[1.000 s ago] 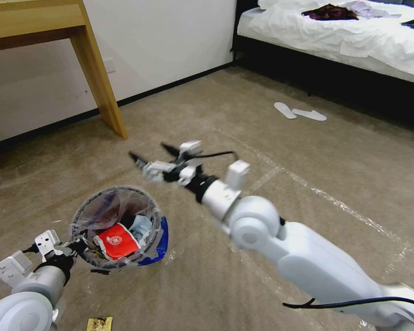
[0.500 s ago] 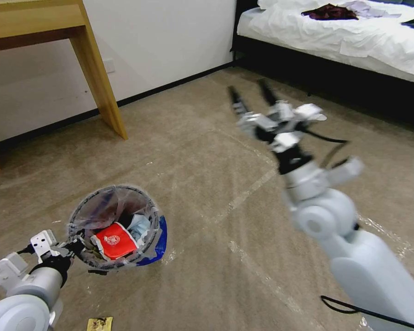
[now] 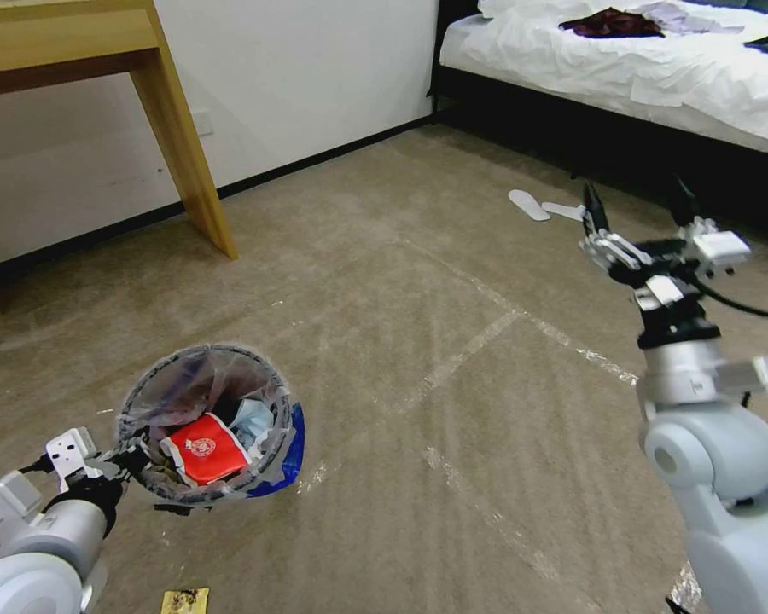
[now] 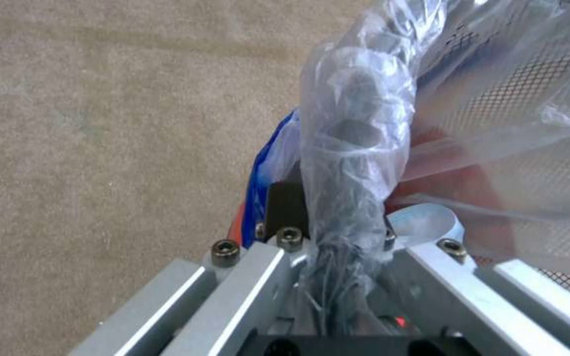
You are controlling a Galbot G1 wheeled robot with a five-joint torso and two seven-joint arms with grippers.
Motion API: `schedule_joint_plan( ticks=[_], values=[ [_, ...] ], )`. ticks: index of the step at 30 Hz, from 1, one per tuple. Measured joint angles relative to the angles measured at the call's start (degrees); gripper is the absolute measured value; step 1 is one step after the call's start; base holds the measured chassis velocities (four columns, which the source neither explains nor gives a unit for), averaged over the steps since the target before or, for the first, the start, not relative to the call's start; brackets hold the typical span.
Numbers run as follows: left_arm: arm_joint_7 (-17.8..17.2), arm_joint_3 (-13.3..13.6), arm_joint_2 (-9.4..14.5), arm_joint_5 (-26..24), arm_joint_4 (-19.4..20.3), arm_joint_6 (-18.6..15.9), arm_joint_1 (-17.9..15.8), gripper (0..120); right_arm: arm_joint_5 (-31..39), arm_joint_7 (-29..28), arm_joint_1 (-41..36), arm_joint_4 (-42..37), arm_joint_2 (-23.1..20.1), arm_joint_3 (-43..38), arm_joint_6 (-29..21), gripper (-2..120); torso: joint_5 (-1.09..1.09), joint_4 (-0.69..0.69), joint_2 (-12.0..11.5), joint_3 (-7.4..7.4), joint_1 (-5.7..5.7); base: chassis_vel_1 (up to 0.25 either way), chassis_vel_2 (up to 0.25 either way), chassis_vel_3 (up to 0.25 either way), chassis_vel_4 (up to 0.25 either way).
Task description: Pick up the trash bin and place the garbage on the floor into it.
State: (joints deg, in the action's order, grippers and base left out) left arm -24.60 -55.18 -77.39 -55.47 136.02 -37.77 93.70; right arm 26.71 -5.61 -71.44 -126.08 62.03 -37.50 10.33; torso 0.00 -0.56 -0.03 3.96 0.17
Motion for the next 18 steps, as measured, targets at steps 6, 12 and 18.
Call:
schedule_joint_plan(
  ticks=[6,12,18],
  values=[
    [-0.05,-0.01,-0.01,-0.02,-0.16,-0.02,-0.09,1,-3.85,-0.9,-5.27,0.22,4.85,-2.21,2.39,100,0.0,0.0,0.0,0.0,0.0,0.0,0.0,0.0,0.0],
    [-0.28,-0.11,0.09,-0.02,-0.24,-0.43,0.12,1,-7.79,-1.56,-7.54,0.82,7.76,-2.84,3.76,100,0.0,0.01,0.0,0.0,0.0,0.0,0.0,0.0,0.0],
    [-1.04,-0.76,0.45,-1.11,-0.16,-1.49,0.78,1,-9.85,-1.86,-8.35,2.44,9.68,-2.94,5.95,100,0.0,0.01,0.0,0.01,0.0,0.0,0.0,0.0,0.0]
  ],
)
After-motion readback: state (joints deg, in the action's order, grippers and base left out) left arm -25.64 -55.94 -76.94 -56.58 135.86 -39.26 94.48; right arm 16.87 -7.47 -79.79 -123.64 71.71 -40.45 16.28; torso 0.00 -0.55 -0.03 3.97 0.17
